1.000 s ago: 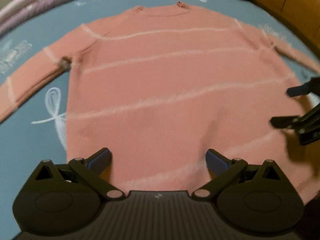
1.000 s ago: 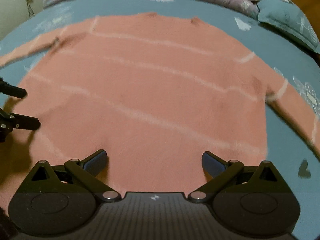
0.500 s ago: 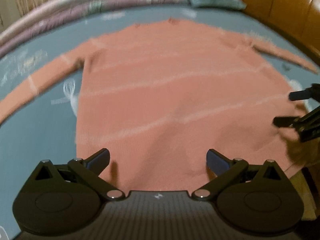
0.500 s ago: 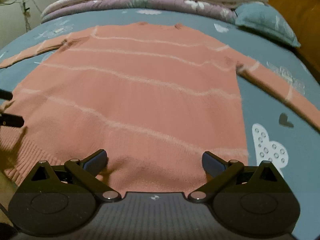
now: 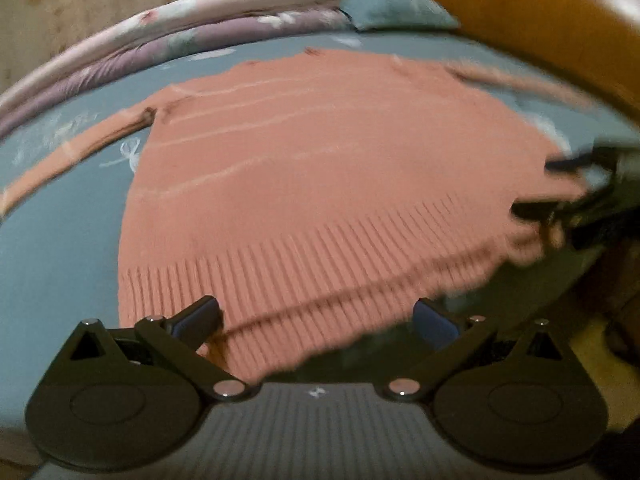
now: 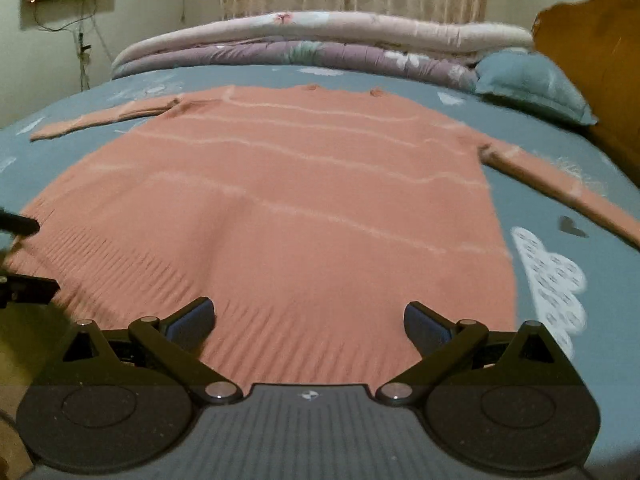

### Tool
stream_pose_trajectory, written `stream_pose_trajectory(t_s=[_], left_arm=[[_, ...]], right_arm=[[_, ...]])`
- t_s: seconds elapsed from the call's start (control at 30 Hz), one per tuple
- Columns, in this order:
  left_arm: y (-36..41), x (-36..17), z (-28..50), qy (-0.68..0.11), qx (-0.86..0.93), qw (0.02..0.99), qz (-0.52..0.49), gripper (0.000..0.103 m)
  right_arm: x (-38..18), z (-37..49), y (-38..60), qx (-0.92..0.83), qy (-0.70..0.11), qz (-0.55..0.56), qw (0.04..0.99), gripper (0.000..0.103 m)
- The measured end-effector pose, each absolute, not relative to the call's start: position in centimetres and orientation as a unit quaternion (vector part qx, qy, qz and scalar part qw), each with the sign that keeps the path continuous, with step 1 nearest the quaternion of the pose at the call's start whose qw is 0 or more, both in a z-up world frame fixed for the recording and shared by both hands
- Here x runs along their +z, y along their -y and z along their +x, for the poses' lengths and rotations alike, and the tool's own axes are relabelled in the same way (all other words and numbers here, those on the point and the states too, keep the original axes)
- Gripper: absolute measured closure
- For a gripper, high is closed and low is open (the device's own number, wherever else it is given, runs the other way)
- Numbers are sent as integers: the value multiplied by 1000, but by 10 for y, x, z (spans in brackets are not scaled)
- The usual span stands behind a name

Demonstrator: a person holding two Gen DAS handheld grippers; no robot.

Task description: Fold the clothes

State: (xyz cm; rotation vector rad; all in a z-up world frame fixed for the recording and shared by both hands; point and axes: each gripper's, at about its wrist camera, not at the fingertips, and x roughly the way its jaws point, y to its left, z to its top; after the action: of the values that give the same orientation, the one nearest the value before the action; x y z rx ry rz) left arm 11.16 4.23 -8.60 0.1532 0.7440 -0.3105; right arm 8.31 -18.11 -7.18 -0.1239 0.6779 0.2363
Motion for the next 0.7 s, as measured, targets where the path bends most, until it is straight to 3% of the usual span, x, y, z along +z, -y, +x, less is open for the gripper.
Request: stream_pose_trajectory(t_s=[0.23, 0.4, 0.53, 0.63, 0.67, 0.7], left_arm=[[-20, -71, 91, -332, -168, 921, 115, 1], [-14, -82, 81, -341, -137, 922, 124, 1], [-34, -92, 69, -359, -130, 919, 99, 1], [-38, -89, 63, -345, -143, 924, 85, 1], [-36, -87, 63, -337, -153, 925, 84, 1], [-33, -85, 63, -330, -163, 926, 85, 1]], right_arm=[[-56, 71, 164, 135, -294, -76, 943, 0], [-78, 71, 173, 125, -313, -65, 939, 0], [-85, 43, 191, 78, -330, -127, 932, 0], [-83, 27, 203, 96, -329, -89, 935, 2], [-82, 24, 203, 110, -322, -89, 936, 5], [-81, 22, 201, 122, -316, -92, 936, 18]])
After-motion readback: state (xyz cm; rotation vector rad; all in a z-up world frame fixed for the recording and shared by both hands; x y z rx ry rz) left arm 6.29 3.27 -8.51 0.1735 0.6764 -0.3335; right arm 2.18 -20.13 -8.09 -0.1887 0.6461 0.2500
